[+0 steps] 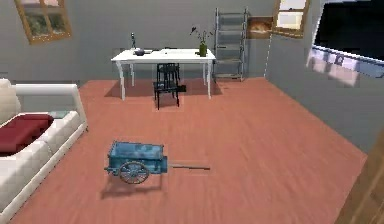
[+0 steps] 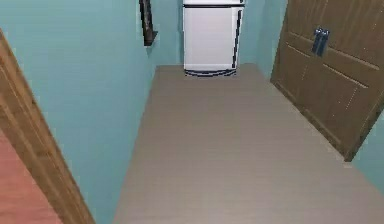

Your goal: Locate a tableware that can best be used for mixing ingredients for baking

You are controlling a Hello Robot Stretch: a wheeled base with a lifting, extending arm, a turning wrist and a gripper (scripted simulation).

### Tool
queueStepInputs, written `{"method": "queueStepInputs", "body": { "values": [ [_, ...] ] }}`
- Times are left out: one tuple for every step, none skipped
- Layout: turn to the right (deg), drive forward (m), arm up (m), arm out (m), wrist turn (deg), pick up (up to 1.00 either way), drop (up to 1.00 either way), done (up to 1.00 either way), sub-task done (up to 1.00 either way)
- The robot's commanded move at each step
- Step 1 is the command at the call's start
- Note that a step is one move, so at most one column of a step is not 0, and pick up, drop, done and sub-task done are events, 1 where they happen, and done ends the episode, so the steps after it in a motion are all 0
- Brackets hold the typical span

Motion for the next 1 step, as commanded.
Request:
{"method": "queueStepInputs", "body": {
  "values": [
    [3.0,0.0,0.0,0.0,0.0,0.0,0.0,0.0,0.0]
  ]
}}
